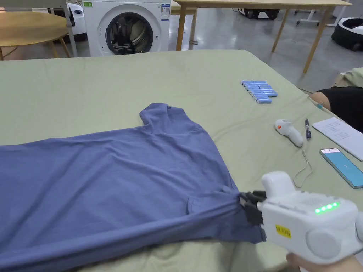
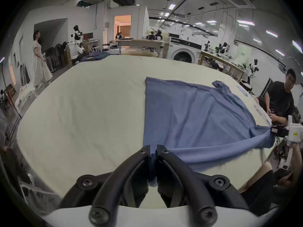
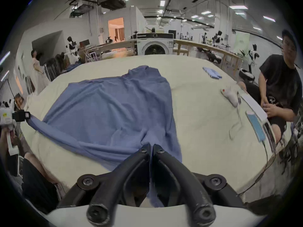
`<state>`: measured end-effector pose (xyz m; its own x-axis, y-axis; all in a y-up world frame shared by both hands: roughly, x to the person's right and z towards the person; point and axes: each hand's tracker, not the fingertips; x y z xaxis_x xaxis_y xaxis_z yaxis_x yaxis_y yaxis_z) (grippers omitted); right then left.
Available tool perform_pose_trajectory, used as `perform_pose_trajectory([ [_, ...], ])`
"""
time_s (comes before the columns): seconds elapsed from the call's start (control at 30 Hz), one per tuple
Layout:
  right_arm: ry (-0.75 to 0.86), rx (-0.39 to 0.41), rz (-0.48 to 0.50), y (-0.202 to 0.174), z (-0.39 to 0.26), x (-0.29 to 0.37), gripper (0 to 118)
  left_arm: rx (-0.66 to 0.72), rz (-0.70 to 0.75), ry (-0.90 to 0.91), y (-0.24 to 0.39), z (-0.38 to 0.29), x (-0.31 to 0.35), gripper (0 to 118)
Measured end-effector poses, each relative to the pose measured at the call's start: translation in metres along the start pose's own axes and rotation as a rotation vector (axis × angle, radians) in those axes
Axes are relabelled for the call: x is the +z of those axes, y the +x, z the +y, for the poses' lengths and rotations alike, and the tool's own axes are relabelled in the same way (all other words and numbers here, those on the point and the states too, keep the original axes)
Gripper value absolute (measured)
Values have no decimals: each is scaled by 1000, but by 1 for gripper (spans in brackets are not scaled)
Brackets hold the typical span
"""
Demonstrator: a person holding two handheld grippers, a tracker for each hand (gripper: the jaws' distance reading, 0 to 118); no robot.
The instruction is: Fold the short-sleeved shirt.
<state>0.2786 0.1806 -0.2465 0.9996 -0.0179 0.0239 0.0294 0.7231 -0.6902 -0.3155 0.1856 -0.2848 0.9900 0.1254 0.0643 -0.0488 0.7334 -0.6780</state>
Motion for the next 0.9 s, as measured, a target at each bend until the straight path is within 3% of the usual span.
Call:
perform_pose_trajectory([
  [0.13,-8,1,-9,10,39,-36,2,26,-62,-35,-1,42,-36,2],
  [0.23,-90,45,-33,10,56,-75,2,29,-63,-120,-3,62,-75,2],
  [0.3,-115,118,-75,4,60,-98,2,14,-30,-167,-2,67,-99,2],
  [0.37,-118,225,-195,-2,62,-117,2,-53,32,-189,1,66,-116,2],
  [0.4,-122,203,-173,0,62,-125,2,-83,33,-218,1,65,-125,2],
  [0.47,-165,84,-120,5,62,-135,2,-61,40,-262,-3,61,-135,2],
  [0.5,-165,81,-123,3,59,-139,2,-47,36,-280,-2,59,-139,2],
  [0.57,-155,168,-150,-8,51,-137,2,-78,62,-275,2,53,-145,2],
  [0.6,-151,171,-164,-9,48,-138,2,-101,88,-243,2,50,-144,9],
  [0.63,-149,147,-164,-6,47,-137,2,-116,111,-214,3,49,-141,29],
  [0.67,-122,89,-173,-2,48,-132,4,-112,99,-166,3,47,-134,77],
  [0.7,-65,31,-175,4,48,-123,12,-101,74,-127,1,47,-125,106],
  [0.73,-19,-2,-189,8,48,-116,38,-80,45,-90,-4,48,-118,115],
  [0.77,13,-43,-179,13,49,-106,92,-56,27,-46,-5,49,-105,115],
  [0.8,25,-63,-146,19,49,-92,118,-47,42,-26,-5,50,-90,115],
  [0.87,117,-95,-90,18,46,-56,118,-68,44,30,-2,47,-58,115],
  [0.9,189,-101,-137,18,44,-39,118,-75,37,72,1,41,-40,115],
])
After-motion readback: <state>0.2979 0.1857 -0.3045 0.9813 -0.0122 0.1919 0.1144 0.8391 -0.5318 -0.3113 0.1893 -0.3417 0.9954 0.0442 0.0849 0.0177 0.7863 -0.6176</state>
